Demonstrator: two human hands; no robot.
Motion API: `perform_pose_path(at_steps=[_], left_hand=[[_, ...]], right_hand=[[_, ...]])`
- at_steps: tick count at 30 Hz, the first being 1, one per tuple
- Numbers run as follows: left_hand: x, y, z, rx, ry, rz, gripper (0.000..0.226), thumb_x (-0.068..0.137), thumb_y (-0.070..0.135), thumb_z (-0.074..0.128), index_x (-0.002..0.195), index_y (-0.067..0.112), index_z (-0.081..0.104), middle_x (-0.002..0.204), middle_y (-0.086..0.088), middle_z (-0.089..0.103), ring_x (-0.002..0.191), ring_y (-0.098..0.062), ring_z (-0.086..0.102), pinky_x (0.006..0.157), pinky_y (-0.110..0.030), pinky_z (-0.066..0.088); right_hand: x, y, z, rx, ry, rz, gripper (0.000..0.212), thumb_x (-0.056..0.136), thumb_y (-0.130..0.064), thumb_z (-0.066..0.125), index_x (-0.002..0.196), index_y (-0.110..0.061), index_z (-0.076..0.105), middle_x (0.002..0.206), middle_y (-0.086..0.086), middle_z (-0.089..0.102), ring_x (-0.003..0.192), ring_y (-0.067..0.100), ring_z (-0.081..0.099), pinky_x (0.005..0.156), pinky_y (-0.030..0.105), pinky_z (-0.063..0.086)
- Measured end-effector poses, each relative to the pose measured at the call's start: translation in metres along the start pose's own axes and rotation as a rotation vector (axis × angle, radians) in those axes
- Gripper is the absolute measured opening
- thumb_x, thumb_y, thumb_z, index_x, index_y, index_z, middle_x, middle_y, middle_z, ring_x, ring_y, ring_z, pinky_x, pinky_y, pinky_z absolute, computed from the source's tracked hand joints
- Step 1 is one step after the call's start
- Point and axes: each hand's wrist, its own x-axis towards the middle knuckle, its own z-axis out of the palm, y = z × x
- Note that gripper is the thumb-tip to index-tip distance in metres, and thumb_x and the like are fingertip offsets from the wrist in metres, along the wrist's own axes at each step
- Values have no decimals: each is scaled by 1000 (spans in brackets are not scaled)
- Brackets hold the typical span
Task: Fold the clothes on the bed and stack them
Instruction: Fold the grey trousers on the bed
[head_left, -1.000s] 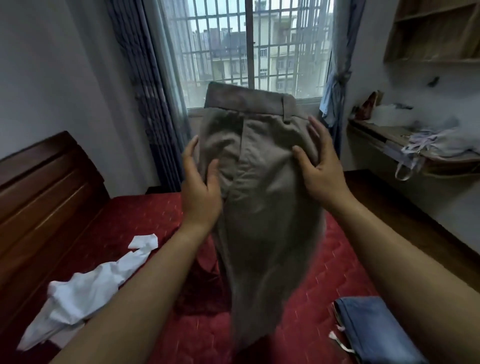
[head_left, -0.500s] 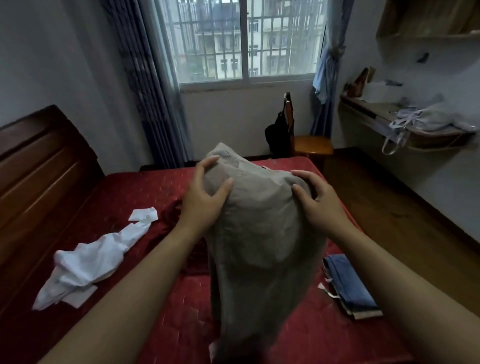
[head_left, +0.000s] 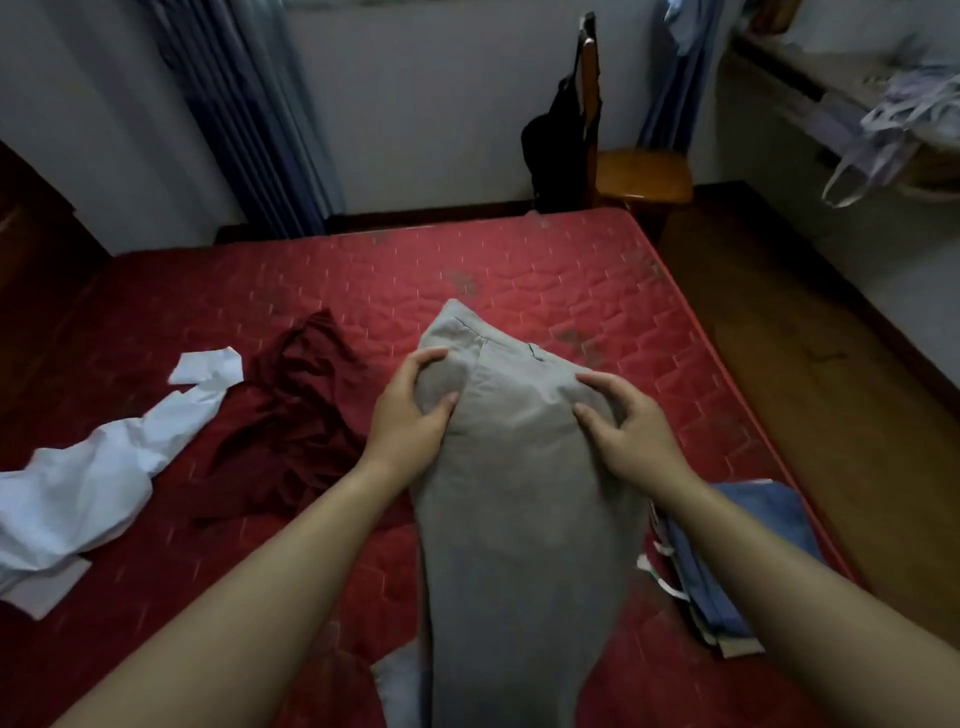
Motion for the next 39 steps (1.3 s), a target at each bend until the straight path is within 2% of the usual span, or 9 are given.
perform_pose_path(at_steps=[2,8,13,18,25,29,32,37,39], left_hand=[[64,-33,20,33,44,-39,49,80,12,68,123,27,49,115,24,52,106,1,50,87,-1,35],[133,-187,75,226,53,-318,60,82,18,68,135,17,40,114,-5,56,95,-19,56,87,-31,46],[51,-298,108,315,-148,-498,36,80,18,69,114,15,58,98,-4,65,82,-18,61,79,-27,46],[-17,-367,124,405,-305,-606,26,81,19,66,107,16,62,101,-2,62,93,-18,60,83,-26,45],[-55,-411,138,456,-293,-631,63,86,29,62,140,10,35,135,-13,43,123,-28,44,101,-32,34],[-76,-410,148,400,-322,-741,70,91,31,54,147,17,15,128,-17,55,111,-35,56,87,-36,45],[-91,-399,145,347,-299,-682,61,93,23,51,145,19,19,127,-13,58,108,-32,59,82,-31,44],[-50,-366,134,96,-171,-328,48,92,17,53,134,35,36,125,15,50,109,7,47,86,0,33],[-12,-357,133,52,-76,-234,46,90,18,55,133,28,41,121,11,55,107,4,51,87,-4,37]], right_hand=[[69,31,19,-27,0,16,40,86,-21,64,125,-20,55,123,-5,58,117,13,52,100,26,40],[177,163,97,-249,-153,125,62,88,-27,62,140,-8,35,141,14,40,128,25,39,105,29,28],[115,259,165,-181,-204,242,42,81,-15,71,119,-4,57,115,13,59,98,23,57,91,29,43],[30,317,219,-178,-245,396,41,79,-12,72,118,-6,58,111,7,55,105,24,55,94,29,41],[-39,336,272,-147,-38,617,76,79,-19,72,144,-25,31,126,9,43,114,21,47,99,28,37],[-69,329,282,-46,50,732,81,82,-23,69,144,-37,21,108,-1,60,97,19,60,80,30,46],[-89,319,280,42,89,732,73,84,-11,66,140,-36,26,88,-10,58,80,12,60,72,16,45],[-47,292,252,39,274,538,56,83,-6,66,133,-18,44,93,-14,56,86,-7,57,75,3,38],[-10,284,238,19,361,438,54,82,-9,67,131,-18,46,91,-18,54,82,-14,53,73,0,37]])
